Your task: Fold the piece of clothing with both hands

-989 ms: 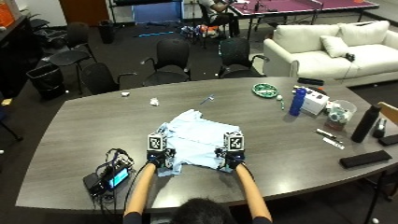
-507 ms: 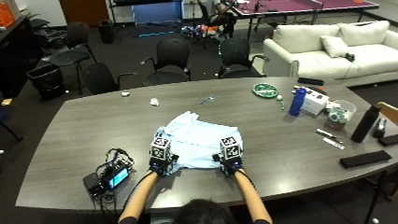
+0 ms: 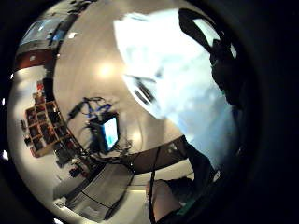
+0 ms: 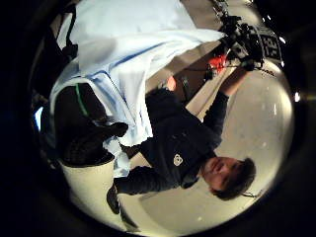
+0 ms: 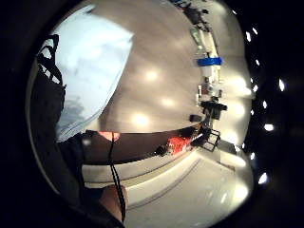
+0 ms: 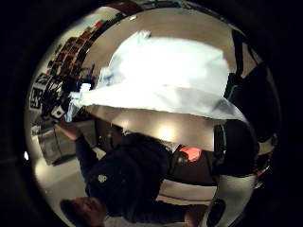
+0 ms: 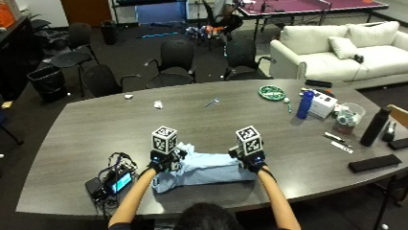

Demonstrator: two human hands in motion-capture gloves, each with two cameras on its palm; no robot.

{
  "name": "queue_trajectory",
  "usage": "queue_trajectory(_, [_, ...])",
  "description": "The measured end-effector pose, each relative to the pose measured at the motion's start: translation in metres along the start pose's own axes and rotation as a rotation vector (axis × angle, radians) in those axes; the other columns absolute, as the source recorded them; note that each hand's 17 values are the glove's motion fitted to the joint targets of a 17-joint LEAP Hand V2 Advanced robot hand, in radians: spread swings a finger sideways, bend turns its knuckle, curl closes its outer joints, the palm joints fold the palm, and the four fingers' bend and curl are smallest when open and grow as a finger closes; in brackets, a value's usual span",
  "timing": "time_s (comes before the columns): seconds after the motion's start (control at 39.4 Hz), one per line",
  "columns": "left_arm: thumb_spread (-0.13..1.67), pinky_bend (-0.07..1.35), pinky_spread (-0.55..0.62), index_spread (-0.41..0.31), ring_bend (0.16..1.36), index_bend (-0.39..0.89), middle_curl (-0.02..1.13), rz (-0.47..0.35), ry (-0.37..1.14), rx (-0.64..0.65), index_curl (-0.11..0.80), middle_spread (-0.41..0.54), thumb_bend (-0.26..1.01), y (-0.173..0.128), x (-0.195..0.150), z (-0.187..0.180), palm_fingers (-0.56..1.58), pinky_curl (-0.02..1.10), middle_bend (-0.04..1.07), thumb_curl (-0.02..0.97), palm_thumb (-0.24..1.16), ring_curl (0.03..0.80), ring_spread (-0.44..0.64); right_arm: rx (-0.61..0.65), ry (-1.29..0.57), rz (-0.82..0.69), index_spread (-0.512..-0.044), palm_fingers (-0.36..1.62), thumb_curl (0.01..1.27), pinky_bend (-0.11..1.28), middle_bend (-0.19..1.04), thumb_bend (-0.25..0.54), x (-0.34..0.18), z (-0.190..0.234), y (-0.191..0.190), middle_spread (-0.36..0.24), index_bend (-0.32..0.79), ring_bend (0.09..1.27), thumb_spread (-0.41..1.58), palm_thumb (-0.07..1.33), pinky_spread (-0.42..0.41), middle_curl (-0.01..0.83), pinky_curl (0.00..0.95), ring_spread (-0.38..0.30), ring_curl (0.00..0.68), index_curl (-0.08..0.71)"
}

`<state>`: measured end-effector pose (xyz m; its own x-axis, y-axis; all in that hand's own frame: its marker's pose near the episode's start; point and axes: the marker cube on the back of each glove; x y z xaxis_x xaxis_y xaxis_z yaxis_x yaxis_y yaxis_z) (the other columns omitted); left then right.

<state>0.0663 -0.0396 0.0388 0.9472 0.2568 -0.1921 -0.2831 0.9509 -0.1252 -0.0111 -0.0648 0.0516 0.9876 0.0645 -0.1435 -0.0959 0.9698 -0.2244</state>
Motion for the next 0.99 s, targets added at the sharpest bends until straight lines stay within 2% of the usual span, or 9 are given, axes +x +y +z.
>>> queue_trajectory(0.05, [0.97, 0.17, -0.19, -0.252, 0.51, 0.31, 0.5, -0.099, -0.029, -0.053, 0.499, -0.216, 0.01, -0.043, -0.017, -0.002, 1.11, 0.32, 0.43, 0.542, 0.82, 0.385, -0.27, -0.025, 0.049, 0.087, -0.26, 1.29, 0.54, 0.58, 0.29, -0.013, 0.005, -0.013, -0.025, -0.244, 0.16, 0.63, 0.83, 1.0, -0.353, 0.491, 0.398, -0.244, 0.463, 0.374])
queue_trajectory(0.18, [0.94, 0.16, -0.19, -0.256, 0.48, 0.3, 0.52, -0.345, 0.008, -0.174, 0.514, -0.223, -0.01, -0.113, -0.042, 0.014, 1.09, 0.33, 0.42, 0.574, 0.82, 0.395, -0.28, -0.251, 0.033, 0.151, -0.265, 1.29, 0.54, 0.58, 0.3, -0.022, -0.007, -0.007, -0.068, -0.242, 0.17, 0.63, 0.83, 0.99, -0.361, 0.5, 0.398, -0.244, 0.465, 0.384])
queue_trajectory(0.33, [0.99, 0.14, -0.17, -0.253, 0.45, 0.26, 0.53, -0.458, 0.065, -0.249, 0.522, -0.233, -0.02, -0.155, -0.063, 0.058, 1.03, 0.33, 0.41, 0.577, 0.8, 0.4, -0.28, -0.275, -0.021, 0.235, -0.269, 1.27, 0.55, 0.58, 0.3, -0.02, -0.012, 0.033, -0.116, -0.235, 0.16, 0.63, 0.82, 0.99, -0.36, 0.507, 0.401, -0.246, 0.466, 0.394])
queue_trajectory(0.41, [1.07, 0.16, -0.14, -0.23, 0.4, 0.2, 0.53, -0.454, 0.062, -0.248, 0.508, -0.213, -0.02, -0.157, -0.067, 0.065, 0.89, 0.34, 0.37, 0.558, 0.77, 0.401, -0.24, -0.272, -0.044, 0.224, -0.265, 1.21, 0.56, 0.57, 0.29, -0.019, -0.012, 0.046, -0.117, -0.232, 0.16, 0.61, 0.84, 0.99, -0.348, 0.509, 0.398, -0.24, 0.463, 0.396])
queue_trajectory(0.43, [1.1, 0.19, -0.12, -0.214, 0.4, 0.17, 0.51, -0.447, 0.062, -0.223, 0.5, -0.197, -0.03, -0.155, -0.068, 0.063, 0.8, 0.35, 0.3, 0.544, 0.74, 0.407, -0.21, -0.273, -0.055, 0.22, -0.262, 1.17, 0.56, 0.57, 0.28, -0.016, -0.011, 0.047, -0.113, -0.227, 0.13, 0.61, 0.86, 1.0, -0.344, 0.504, 0.398, -0.243, 0.464, 0.389])
queue_trajectory(0.58, [1.22, 0.14, -0.04, -0.182, 0.38, 0.19, 0.48, -0.451, 0.165, -0.088, 0.495, -0.144, -0.05, -0.12, -0.06, 0.03, 0.69, 0.34, 0.2, 0.467, 0.57, 0.395, -0.14, -0.197, -0.082, 0.303, -0.257, 1.0, 0.52, 0.59, 0.22, -0.027, 0.012, 0.04, -0.087, -0.191, 0.07, 0.51, 1.02, 0.93, -0.311, 0.489, 0.399, -0.22, 0.436, 0.346])
queue_trajectory(0.76, [1.3, 0.1, 0.04, -0.158, 0.37, 0.22, 0.46, -0.313, 0.218, 0.11, 0.5, -0.098, -0.04, -0.079, -0.026, 0.004, 0.65, 0.29, 0.19, 0.393, 0.42, 0.38, -0.06, -0.212, -0.161, 0.402, -0.243, 0.88, 0.47, 0.57, 0.18, -0.038, 0.037, 0.05, -0.063, -0.143, 0.07, 0.48, 1.16, 0.81, -0.203, 0.474, 0.395, -0.176, 0.431, 0.309])
queue_trajectory(0.89, [1.33, 0.13, 0.06, -0.148, 0.36, 0.24, 0.45, -0.124, 0.137, 0.151, 0.503, -0.08, -0.02, -0.079, 0.017, 0.042, 0.67, 0.28, 0.18, 0.363, 0.38, 0.372, -0.02, -0.232, -0.266, 0.458, -0.215, 0.8, 0.44, 0.57, 0.17, -0.035, 0.04, 0.082, -0.063, -0.094, 0.06, 0.48, 1.21, 0.73, -0.134, 0.457, 0.389, -0.14, 0.425, 0.275])
queue_trajectory(0.99, [1.34, 0.14, 0.06, -0.143, 0.35, 0.25, 0.44, -0.198, -0.021, 0.096, 0.505, -0.072, -0.01, -0.085, 0.028, 0.077, 0.66, 0.27, 0.16, 0.35, 0.37, 0.368, 0.0, -0.234, -0.263, 0.519, -0.192, 0.77, 0.43, 0.59, 0.17, -0.026, 0.031, 0.103, -0.071, -0.064, 0.05, 0.5, 1.23, 0.7, -0.109, 0.443, 0.385, -0.116, 0.421, 0.249])
